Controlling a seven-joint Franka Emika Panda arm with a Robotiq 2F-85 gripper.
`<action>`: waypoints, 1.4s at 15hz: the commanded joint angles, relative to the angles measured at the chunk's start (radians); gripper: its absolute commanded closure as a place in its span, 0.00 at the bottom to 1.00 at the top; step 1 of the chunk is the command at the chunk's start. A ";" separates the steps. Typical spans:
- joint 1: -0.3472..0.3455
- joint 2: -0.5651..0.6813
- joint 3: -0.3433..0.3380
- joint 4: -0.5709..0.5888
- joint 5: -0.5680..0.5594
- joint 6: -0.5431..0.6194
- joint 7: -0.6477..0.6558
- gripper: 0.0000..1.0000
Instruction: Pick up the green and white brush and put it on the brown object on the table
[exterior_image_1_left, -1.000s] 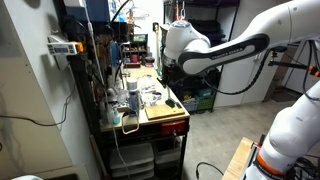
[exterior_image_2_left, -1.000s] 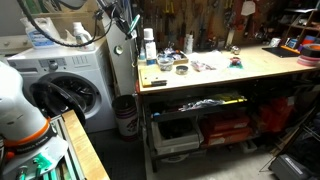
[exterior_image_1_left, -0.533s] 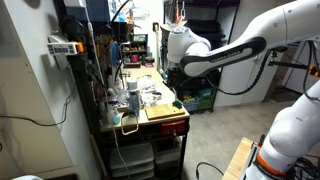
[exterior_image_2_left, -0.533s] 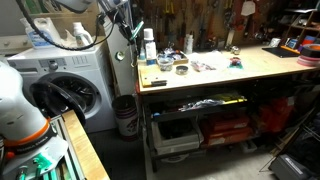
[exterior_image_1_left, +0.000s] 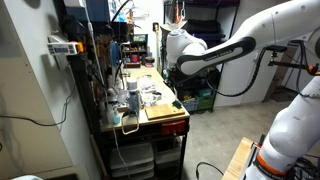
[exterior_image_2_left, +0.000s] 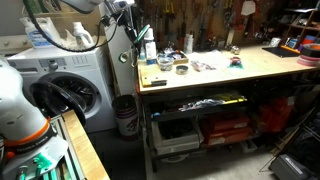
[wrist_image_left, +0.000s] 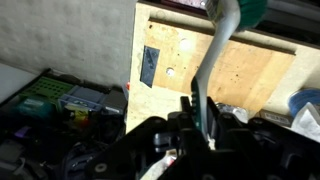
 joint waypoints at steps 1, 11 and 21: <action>0.017 0.144 -0.048 0.124 0.011 -0.141 0.075 0.96; 0.086 0.456 -0.169 0.420 0.229 -0.294 0.021 0.96; 0.083 0.573 -0.236 0.469 0.384 -0.202 -0.103 0.96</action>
